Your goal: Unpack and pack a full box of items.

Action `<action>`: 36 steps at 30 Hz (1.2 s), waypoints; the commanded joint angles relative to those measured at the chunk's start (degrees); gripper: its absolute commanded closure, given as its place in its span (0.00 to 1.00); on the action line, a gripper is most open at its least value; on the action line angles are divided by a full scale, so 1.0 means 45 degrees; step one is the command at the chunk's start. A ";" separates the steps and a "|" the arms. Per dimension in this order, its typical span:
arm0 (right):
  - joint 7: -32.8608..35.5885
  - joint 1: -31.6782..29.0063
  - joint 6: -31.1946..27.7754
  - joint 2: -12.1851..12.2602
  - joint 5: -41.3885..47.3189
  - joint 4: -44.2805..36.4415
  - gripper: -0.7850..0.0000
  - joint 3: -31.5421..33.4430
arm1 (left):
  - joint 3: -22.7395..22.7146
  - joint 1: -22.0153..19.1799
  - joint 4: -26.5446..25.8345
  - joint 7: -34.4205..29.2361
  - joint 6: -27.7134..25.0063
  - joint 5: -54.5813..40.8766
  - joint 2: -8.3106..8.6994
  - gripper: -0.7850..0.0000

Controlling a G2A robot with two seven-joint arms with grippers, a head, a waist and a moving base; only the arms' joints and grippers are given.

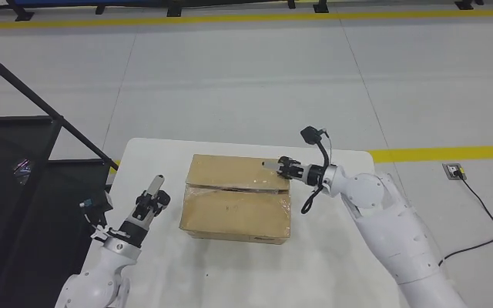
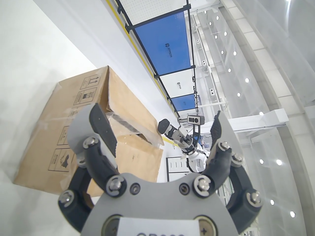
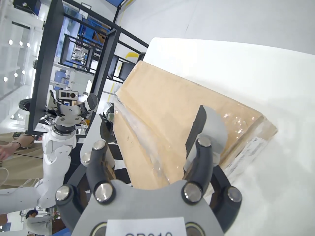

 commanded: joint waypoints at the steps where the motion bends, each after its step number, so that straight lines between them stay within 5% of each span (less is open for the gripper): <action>1: 0.0007 -0.0007 0.0003 0.0001 0.0001 -0.0007 0.00 0.0015 | 0.0050 0.0001 -0.0007 -0.0002 0.0006 0.0052 0.0001 0.00; 11: -0.0264 -0.0158 -0.0034 0.0024 -0.0300 -0.0167 0.00 0.0028 | 0.0167 0.0004 0.0079 -0.0102 0.0011 0.0081 0.0012 0.00; 18: -0.1736 -0.1580 -0.3026 0.0524 -0.6882 -0.4029 0.00 0.0068 | 0.0287 -0.0124 0.0101 -0.0150 0.0111 0.0225 0.0023 0.00; 26: -0.1768 -0.1825 -0.2938 0.0577 -0.7738 -0.4492 0.00 0.0059 | 0.0096 -0.0127 0.0246 -0.0128 0.0112 0.0066 0.0043 0.00; 36: -0.2055 -0.2735 -0.1065 0.0714 -1.6894 -0.6568 0.00 -0.1586 | 0.0017 -0.0173 0.0372 -0.0109 0.0121 -0.0091 0.0058 0.00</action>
